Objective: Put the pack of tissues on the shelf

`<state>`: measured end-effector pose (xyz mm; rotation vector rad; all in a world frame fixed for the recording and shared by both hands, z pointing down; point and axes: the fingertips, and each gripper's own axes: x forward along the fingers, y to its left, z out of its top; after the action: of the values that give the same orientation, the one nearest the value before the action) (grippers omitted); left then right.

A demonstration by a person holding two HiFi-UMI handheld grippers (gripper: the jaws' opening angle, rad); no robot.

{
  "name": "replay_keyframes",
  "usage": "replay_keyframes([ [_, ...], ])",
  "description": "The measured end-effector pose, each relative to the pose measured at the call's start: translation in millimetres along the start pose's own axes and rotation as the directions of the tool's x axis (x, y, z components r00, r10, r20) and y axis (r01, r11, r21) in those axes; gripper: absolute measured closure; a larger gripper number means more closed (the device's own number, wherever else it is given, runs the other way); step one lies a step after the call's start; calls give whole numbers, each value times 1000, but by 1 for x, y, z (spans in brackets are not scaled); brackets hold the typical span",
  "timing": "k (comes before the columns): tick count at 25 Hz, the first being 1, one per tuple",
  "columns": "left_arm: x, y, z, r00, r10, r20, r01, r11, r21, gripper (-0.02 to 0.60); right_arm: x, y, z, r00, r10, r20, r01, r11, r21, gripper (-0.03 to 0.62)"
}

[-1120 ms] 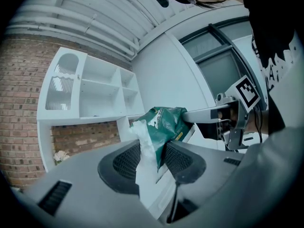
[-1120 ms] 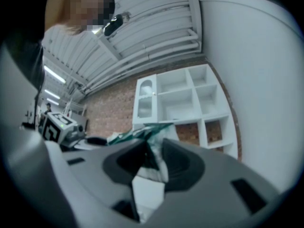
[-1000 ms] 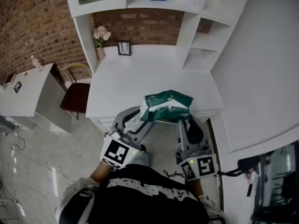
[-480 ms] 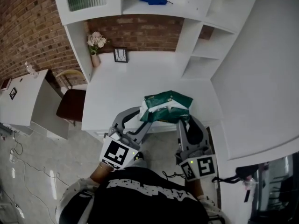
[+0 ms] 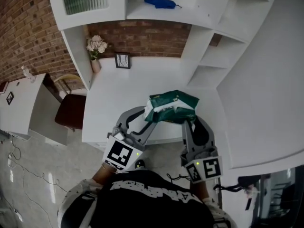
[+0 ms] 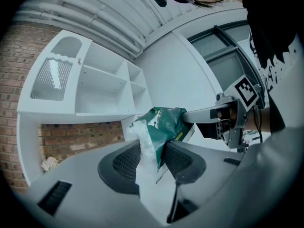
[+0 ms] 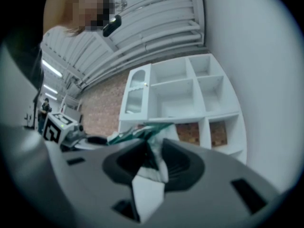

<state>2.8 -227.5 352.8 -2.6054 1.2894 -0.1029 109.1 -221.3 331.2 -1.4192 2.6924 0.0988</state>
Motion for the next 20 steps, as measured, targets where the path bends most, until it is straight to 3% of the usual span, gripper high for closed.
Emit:
replay_keyframes([
  [20, 58, 65, -23, 1000, 20, -12, -19, 1000, 23, 408, 87, -37, -16, 1000, 26, 6, -26, 1000, 12, 465],
])
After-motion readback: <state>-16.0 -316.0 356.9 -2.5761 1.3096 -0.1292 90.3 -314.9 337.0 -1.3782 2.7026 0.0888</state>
